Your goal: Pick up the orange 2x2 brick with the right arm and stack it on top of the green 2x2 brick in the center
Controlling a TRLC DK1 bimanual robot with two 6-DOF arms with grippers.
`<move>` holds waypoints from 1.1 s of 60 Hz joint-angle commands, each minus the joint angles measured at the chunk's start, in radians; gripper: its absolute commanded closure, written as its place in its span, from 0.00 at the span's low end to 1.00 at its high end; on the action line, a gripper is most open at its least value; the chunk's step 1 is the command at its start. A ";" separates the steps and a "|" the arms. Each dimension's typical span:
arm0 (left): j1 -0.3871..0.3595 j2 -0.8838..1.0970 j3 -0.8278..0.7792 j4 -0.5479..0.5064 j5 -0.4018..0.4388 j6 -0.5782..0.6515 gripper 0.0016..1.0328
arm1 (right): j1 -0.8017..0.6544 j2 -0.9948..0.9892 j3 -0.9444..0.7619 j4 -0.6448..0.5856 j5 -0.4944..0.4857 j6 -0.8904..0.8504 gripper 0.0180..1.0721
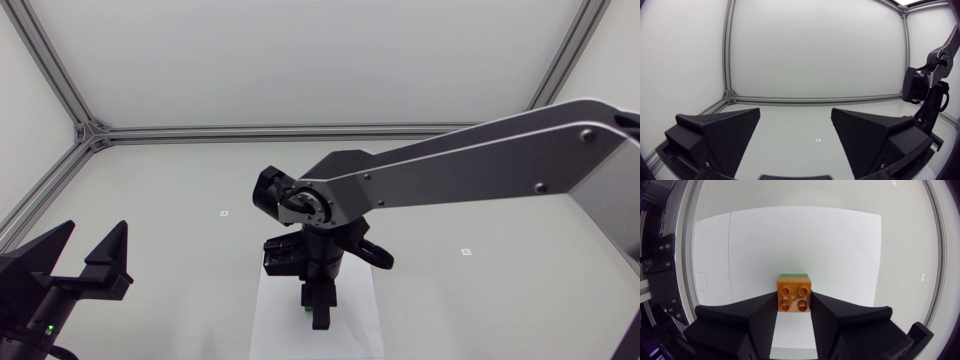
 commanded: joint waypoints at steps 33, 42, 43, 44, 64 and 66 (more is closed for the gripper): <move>0.001 -0.006 -0.041 -0.011 0.003 0.006 0.04 | -0.013 0.044 0.000 -0.011 -0.015 0.012 0.57; 0.001 -0.006 -0.041 -0.011 0.003 0.006 0.04 | -0.012 0.044 -0.001 -0.012 -0.013 0.012 0.03; 0.001 -0.006 -0.041 -0.011 0.003 0.006 0.04 | -0.012 0.044 -0.003 -0.012 -0.013 0.012 0.04; 0.001 -0.006 -0.041 -0.011 0.003 0.006 0.04 | -0.012 0.044 -0.003 -0.012 -0.012 0.012 0.04; 0.001 -0.006 -0.041 -0.011 0.003 0.006 0.04 | -0.012 0.027 0.002 -0.020 -0.010 0.011 0.04; 0.001 -0.006 -0.041 -0.011 0.003 0.006 0.04 | -0.012 0.024 0.002 -0.023 -0.010 0.011 0.04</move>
